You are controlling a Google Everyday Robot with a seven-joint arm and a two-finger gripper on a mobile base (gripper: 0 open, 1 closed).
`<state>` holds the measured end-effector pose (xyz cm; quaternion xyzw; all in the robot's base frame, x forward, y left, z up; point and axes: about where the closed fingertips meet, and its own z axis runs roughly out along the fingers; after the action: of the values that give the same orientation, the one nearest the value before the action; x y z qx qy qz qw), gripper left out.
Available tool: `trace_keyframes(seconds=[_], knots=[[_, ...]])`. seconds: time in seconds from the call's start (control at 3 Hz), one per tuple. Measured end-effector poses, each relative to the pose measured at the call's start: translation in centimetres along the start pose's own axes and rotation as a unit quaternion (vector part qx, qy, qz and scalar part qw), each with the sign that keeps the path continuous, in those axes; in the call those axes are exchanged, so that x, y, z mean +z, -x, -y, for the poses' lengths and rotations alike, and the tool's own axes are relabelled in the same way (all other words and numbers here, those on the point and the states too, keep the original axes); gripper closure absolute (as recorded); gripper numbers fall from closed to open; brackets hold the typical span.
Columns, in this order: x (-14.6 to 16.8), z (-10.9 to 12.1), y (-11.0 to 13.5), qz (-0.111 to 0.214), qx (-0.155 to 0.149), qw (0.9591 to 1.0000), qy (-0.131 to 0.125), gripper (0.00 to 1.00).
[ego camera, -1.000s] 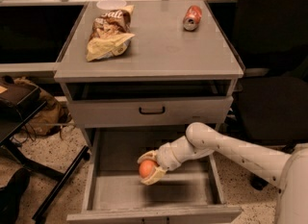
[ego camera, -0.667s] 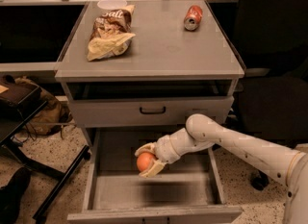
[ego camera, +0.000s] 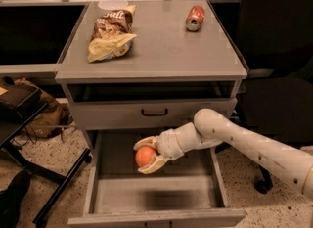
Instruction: Pick orange from middle drawer and place on counter
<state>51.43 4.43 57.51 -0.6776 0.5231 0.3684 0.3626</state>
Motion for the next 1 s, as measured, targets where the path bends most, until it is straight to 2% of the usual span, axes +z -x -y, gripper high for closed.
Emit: trace_keyframes(seconds=[0.33, 0.67, 1.0], knots=[[-2.5, 0.8, 6.8, 0.034, -0.049, 0.9982, -0.009, 1.00], [-5.0, 2.1, 12.8, 0.034, -0.094, 0.9947, -0.024, 1.00], [-5.0, 2.1, 12.8, 0.034, -0.094, 0.9947, -0.024, 1.00]])
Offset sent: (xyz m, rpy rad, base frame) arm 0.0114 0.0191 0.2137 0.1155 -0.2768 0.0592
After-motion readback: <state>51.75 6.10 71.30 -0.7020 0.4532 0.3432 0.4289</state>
